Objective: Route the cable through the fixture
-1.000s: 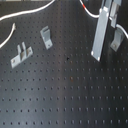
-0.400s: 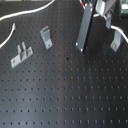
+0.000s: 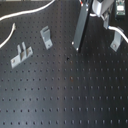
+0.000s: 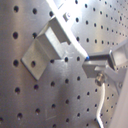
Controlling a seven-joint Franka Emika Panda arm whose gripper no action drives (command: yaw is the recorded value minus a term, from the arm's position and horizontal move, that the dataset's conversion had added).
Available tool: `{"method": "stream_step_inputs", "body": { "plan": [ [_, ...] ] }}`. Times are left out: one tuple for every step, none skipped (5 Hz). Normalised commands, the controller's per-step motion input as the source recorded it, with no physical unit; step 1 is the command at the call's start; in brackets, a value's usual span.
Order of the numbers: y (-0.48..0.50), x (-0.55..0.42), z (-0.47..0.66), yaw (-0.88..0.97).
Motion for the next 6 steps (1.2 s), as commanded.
{"method": "stream_step_inputs", "body": {
  "plan": [
    [-0.016, 0.014, 0.00, 0.00],
    [-0.164, 0.130, -0.09, 0.00],
    [-0.237, 0.083, -0.13, 0.07],
    [-0.260, 0.030, -0.02, 0.00],
    [-0.233, -0.044, 0.00, 0.00],
    [-0.079, -0.132, 0.00, 0.09]
  ]
}}
